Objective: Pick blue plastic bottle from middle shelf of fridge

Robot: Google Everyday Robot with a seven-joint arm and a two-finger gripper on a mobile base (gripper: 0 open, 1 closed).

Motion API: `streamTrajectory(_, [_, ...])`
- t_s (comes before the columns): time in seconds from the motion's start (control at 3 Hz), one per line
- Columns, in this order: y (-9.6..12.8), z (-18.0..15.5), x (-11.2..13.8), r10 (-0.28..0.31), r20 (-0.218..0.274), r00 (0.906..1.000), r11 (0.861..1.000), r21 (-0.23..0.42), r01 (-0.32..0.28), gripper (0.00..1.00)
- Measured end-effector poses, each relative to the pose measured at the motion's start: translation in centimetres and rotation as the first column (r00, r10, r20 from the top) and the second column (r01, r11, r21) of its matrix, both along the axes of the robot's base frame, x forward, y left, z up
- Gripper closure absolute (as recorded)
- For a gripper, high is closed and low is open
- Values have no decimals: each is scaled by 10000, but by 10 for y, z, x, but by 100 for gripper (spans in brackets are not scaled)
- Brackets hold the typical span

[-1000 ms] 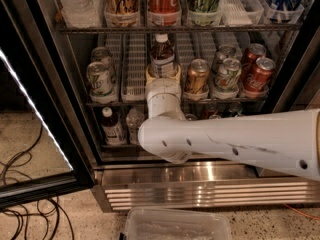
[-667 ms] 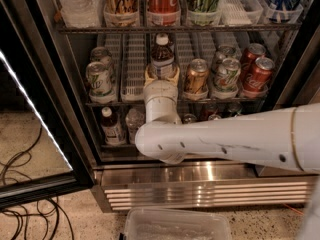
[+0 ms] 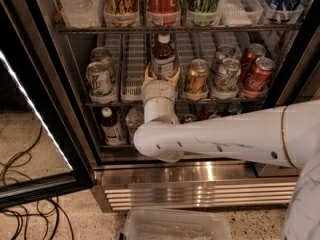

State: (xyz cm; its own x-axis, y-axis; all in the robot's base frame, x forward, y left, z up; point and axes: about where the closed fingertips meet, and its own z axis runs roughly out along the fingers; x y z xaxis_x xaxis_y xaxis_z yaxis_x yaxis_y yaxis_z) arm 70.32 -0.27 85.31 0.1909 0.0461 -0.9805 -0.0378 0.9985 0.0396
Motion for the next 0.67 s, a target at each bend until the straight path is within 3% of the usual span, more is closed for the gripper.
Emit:
streamTrajectory(0.33, [-1,2,0,0,0,10000,10000,0,0,100])
streamTrajectory(0.67, [1,3,-3,-280,502,9983,9995,165,272,100])
